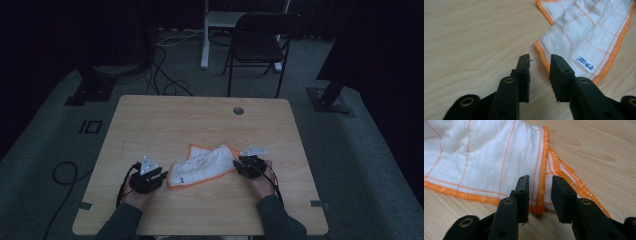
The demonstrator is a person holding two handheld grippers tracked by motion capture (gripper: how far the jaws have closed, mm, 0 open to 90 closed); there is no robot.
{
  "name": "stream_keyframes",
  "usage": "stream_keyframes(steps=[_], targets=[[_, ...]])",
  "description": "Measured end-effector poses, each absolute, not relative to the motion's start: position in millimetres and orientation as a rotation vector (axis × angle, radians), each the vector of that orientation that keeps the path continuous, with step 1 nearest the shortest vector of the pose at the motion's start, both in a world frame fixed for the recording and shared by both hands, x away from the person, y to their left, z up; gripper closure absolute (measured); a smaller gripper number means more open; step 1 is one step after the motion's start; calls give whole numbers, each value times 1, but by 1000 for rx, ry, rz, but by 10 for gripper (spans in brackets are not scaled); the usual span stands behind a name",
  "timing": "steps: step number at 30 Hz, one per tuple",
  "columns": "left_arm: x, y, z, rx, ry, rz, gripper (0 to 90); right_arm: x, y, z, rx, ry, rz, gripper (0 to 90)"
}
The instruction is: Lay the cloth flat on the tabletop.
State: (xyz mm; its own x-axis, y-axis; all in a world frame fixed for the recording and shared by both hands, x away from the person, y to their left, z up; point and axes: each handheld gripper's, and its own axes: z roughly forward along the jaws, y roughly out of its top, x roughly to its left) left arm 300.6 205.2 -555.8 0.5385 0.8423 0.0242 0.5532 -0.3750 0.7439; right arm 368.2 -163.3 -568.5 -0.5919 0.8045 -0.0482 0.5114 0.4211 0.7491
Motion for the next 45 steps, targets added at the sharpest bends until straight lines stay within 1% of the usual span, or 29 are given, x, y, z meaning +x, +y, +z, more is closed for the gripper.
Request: stream_keyframes(steps=[2, 4, 9, 10, 11, 12, 13, 14, 16, 18, 19, 20, 27, 30, 42, 45], targets=[[304, 202, -560, 2102, 1131, 524, 616, 370, -160, -568, 1122, 2289, 986, 682], [307, 199, -566, 2119, 1145, 508, 584, 370, -159, -568, 1117, 2302, 990, 718], [309, 198, -569, 2126, 1152, 483, 565, 369, -156, -568, 1090, 2321, 990, 774], [309, 198, -569, 2122, 1154, 480, 572, 369, -156, -568, 1089, 2323, 990, 802], [309, 198, -569, 2122, 1154, 480, 592, 369, -156, -568, 1089, 2323, 990, 802], [309, 197, -568, 2131, 1137, 471, 639, 367, -155, -567, 1066, 2311, 991, 849], [309, 197, -568, 2131, 1137, 471, 679, 366, -155, -566, 1060, 2307, 990, 861], [309, 196, -568, 2140, 1120, 452, 731, 365, -154, -565, 1054, 2301, 995, 867], [309, 194, -568, 2142, 1114, 448, 805, 364, -154, -565, 1049, 2298, 996, 871], [308, 192, -567, 2161, 1096, 446, 805, 362, -154, -564, 1040, 2298, 993, 873], [308, 192, -567, 2163, 1095, 445, 868, 359, -155, -563, 1031, 2298, 987, 874], [307, 192, -566, 2164, 1096, 444, 880, 358, -156, -562, 1031, 2300, 987, 873], [301, 191, -564, 2167, 1082, 418, 892, 344, -166, -560, 1011, 2305, 964, 873], [296, 186, -563, 2168, 1059, 394, 892, 331, -177, -558, 1010, 2302, 965, 873], [282, 175, -564, 2200, 1008, 335, 893, 295, -196, -562, 1011, 2319, 943, 872], [284, 175, -561, 2188, 1014, 359, 852, 283, -203, -563, 1011, 2327, 929, 872]])
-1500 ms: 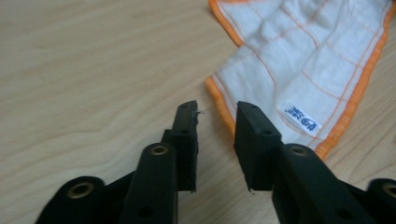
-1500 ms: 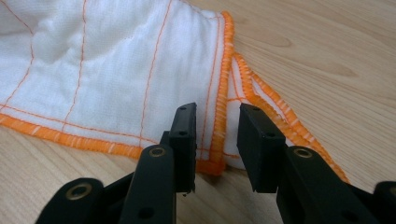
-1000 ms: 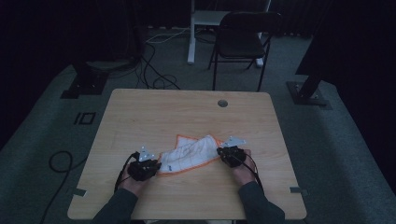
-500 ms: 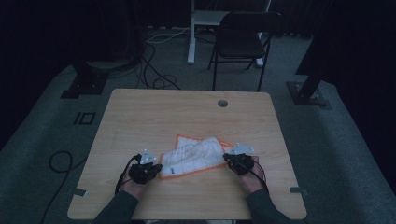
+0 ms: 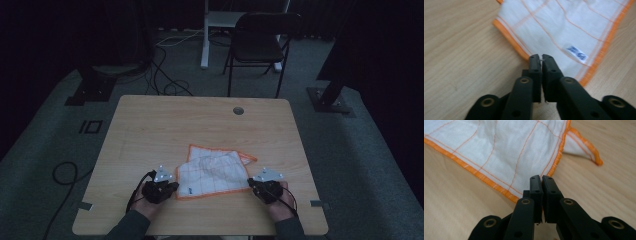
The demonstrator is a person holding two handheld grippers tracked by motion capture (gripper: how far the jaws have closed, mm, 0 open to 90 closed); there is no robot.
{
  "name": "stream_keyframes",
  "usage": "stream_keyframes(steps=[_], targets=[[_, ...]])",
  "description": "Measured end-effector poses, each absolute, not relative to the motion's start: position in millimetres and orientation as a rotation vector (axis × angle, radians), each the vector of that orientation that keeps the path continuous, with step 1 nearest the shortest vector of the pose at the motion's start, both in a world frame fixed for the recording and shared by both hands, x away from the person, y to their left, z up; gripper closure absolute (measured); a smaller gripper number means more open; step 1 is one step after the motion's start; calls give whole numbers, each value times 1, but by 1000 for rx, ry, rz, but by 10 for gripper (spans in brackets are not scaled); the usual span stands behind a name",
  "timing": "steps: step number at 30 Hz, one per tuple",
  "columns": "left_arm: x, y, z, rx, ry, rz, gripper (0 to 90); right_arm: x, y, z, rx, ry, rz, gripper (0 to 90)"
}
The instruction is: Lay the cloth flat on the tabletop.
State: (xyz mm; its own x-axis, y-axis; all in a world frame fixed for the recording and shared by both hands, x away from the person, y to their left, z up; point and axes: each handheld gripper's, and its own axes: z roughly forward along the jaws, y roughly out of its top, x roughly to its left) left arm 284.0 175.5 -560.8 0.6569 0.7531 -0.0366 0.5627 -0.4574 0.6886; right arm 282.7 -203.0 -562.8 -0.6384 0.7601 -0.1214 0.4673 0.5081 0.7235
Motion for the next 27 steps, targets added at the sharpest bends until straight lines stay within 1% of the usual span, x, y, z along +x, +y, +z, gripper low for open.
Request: stream_keyframes(steps=[6, 12, 15, 17, 20, 21, 22, 24, 25, 26, 27], targets=[[299, 178, -547, 2144, 1030, 419, 805, 274, -211, -566, 1024, 2332, 918, 872], [334, 168, -534, 2114, 1008, 488, 747, 272, -213, -566, 1045, 2323, 929, 872], [343, 165, -534, 2103, 1013, 491, 747, 272, -213, -566, 1050, 2322, 930, 872], [359, 159, -535, 2096, 1007, 505, 743, 272, -214, -567, 1045, 2325, 928, 872], [376, 154, -538, 2093, 1025, 504, 709, 272, -214, -568, 1050, 2324, 934, 872], [376, 154, -538, 2093, 1025, 504, 693, 272, -214, -568, 1050, 2324, 934, 872], [390, 149, -543, 2111, 1048, 506, 688, 272, -214, -568, 1058, 2324, 939, 872], [397, 146, -547, 2116, 1057, 507, 686, 272, -214, -568, 1059, 2324, 940, 872], [405, 141, -550, 2120, 1072, 511, 652, 272, -214, -568, 1059, 2323, 942, 872], [405, 141, -550, 2120, 1072, 511, 633, 272, -214, -568, 1059, 2323, 942, 872], [405, 141, -550, 2120, 1072, 511, 633, 272, -214, -569, 1058, 2323, 941, 872]])
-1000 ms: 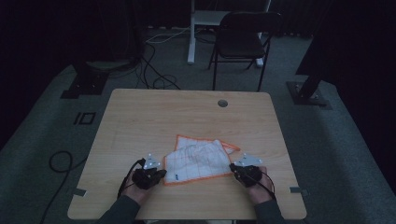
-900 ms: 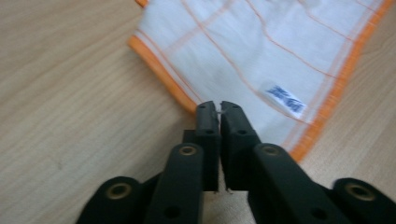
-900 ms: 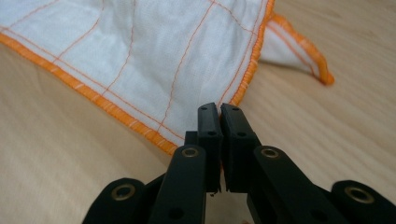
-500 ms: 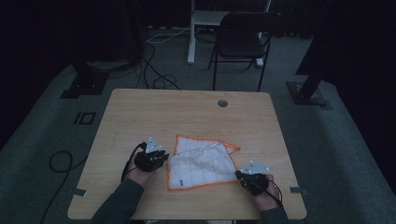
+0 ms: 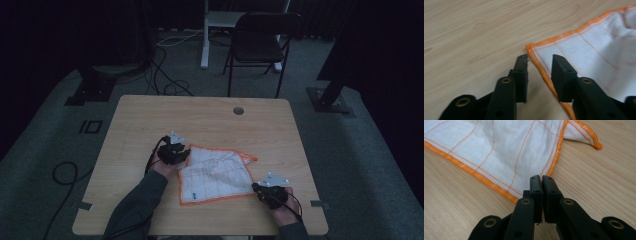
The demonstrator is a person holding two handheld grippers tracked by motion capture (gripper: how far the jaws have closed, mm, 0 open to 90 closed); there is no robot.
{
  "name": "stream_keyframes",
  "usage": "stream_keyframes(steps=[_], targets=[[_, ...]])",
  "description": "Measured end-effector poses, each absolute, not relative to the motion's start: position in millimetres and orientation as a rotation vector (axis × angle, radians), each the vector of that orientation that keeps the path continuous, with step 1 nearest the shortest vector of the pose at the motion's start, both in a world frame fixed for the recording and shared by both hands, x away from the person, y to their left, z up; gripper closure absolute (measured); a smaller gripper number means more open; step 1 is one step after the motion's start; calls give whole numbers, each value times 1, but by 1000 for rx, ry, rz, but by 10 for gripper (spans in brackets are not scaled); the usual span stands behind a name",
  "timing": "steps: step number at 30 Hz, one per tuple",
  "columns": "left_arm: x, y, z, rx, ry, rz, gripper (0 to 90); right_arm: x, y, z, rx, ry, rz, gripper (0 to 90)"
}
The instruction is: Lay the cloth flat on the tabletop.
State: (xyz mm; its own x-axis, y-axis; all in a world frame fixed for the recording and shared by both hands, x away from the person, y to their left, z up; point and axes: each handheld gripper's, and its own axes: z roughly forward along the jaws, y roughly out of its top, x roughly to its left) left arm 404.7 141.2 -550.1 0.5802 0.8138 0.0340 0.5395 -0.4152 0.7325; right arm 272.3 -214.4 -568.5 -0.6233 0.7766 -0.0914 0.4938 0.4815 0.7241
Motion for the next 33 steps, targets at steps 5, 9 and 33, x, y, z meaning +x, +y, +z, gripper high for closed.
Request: stream_keyframes(steps=[5, 9, 33], targets=[[432, 130, -558, 2114, 1136, 497, 565, 271, -215, -569, 1065, 2319, 949, 872], [443, 129, -560, 2098, 1175, 487, 549, 271, -215, -569, 1065, 2319, 952, 872], [456, 130, -560, 2138, 1187, 471, 874, 269, -216, -568, 1063, 2322, 958, 872]])
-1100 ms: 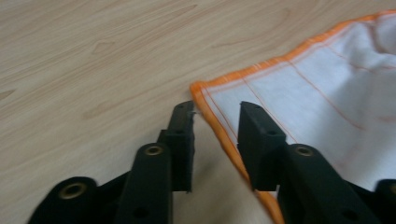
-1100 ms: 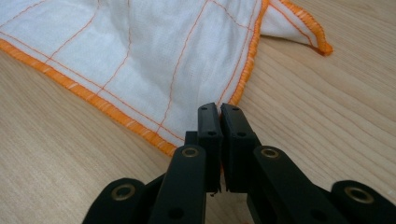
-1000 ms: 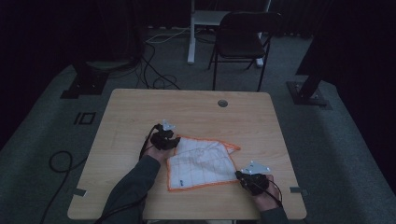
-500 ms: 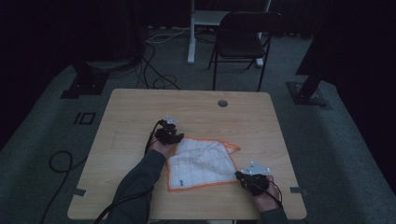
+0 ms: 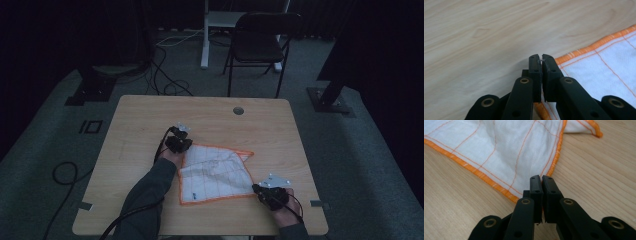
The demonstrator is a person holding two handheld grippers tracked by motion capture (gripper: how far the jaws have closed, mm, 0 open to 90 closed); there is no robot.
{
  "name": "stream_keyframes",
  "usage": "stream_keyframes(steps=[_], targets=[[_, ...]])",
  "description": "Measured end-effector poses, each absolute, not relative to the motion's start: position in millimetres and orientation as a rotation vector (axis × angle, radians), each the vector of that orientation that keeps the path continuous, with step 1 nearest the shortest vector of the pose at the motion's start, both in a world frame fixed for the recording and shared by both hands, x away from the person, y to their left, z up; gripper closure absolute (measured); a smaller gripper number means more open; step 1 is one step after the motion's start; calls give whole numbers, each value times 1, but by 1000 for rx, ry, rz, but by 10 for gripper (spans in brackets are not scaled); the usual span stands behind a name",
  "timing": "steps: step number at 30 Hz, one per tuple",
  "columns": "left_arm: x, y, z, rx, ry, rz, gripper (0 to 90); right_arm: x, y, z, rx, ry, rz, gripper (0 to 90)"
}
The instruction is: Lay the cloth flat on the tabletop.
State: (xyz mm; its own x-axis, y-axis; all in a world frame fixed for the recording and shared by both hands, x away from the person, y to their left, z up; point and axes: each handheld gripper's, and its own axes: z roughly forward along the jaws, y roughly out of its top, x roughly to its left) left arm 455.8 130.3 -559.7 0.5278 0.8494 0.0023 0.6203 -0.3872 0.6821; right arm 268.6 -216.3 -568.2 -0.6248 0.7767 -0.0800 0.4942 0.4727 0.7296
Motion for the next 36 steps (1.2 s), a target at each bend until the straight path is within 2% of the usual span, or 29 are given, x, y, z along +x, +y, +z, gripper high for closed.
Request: stream_keyframes(steps=[16, 19, 22, 28, 34, 36], targets=[[480, 165, -547, 2107, 1318, 536, 868, 265, -217, -570, 1065, 2343, 951, 871], [479, 163, -548, 2094, 1326, 545, 832, 265, -216, -571, 1062, 2356, 944, 871], [476, 165, -547, 2078, 1331, 544, 756, 265, -216, -572, 1060, 2361, 940, 869], [444, 172, -536, 2064, 1251, 555, 683, 267, -220, -569, 1081, 2327, 970, 746], [409, 168, -537, 2100, 1166, 532, 676, 272, -221, -561, 1093, 2257, 1010, 744], [385, 164, -538, 2106, 1117, 505, 676, 275, -219, -560, 1086, 2247, 1010, 744]])
